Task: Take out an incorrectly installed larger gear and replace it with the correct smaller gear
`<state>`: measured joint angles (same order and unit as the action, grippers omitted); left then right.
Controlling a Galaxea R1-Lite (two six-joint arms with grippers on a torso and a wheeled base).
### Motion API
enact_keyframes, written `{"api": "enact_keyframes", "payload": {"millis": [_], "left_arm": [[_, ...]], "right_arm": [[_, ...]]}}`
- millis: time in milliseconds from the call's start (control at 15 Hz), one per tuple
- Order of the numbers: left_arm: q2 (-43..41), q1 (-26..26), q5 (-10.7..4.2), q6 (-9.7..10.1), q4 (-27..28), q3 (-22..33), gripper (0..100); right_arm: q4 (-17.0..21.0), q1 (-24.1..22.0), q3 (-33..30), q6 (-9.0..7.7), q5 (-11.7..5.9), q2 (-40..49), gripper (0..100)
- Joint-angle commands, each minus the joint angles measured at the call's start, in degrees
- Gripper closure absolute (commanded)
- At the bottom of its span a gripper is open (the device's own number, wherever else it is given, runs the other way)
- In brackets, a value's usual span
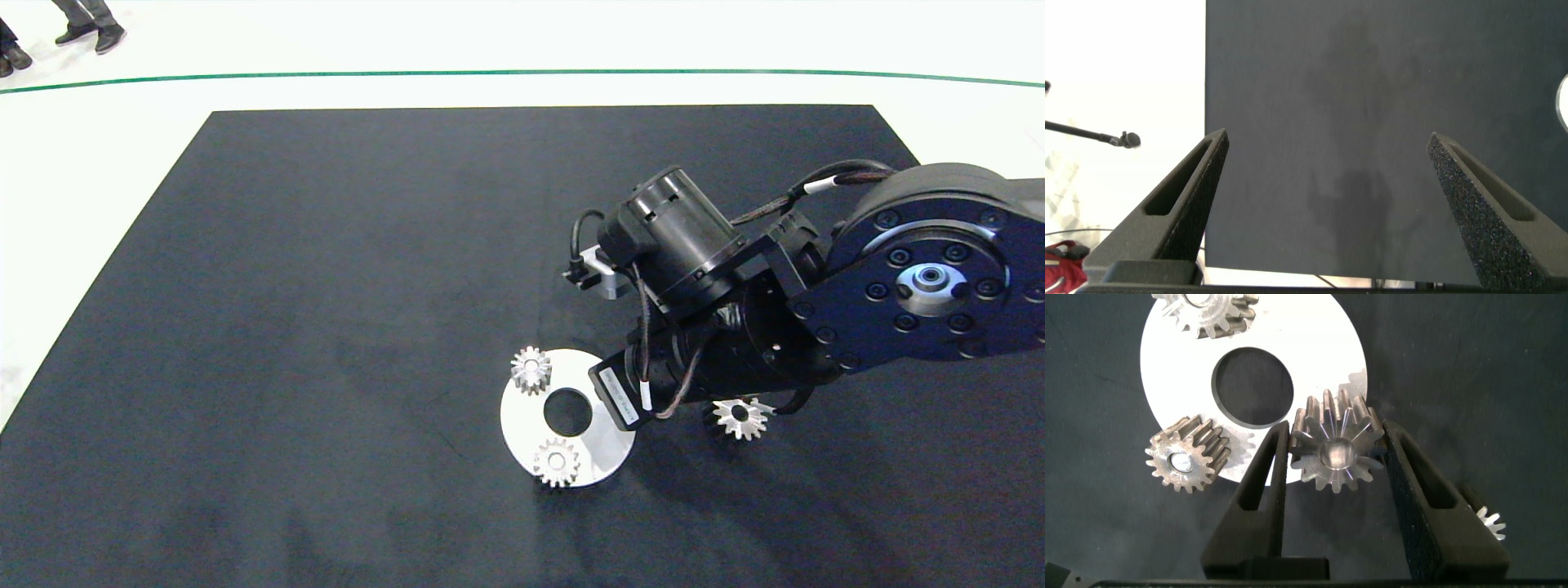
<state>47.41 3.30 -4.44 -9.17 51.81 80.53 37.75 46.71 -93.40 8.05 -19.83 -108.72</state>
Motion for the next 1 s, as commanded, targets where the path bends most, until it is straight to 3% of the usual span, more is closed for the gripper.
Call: {"api": "enact_keyframes", "payload": {"millis": [67,1000], "left_arm": [[0.1,0.0,-0.05,0.03,0.2,0.0,0],[0.1,0.0,-0.05,-0.06,0.3,0.0,0]], "right_arm": [[0.1,0.0,-0.2,1.27,-0.12,-0.7,75],[0.2,0.0,0.2,1.36,-0.12,-1.1,75]]}}
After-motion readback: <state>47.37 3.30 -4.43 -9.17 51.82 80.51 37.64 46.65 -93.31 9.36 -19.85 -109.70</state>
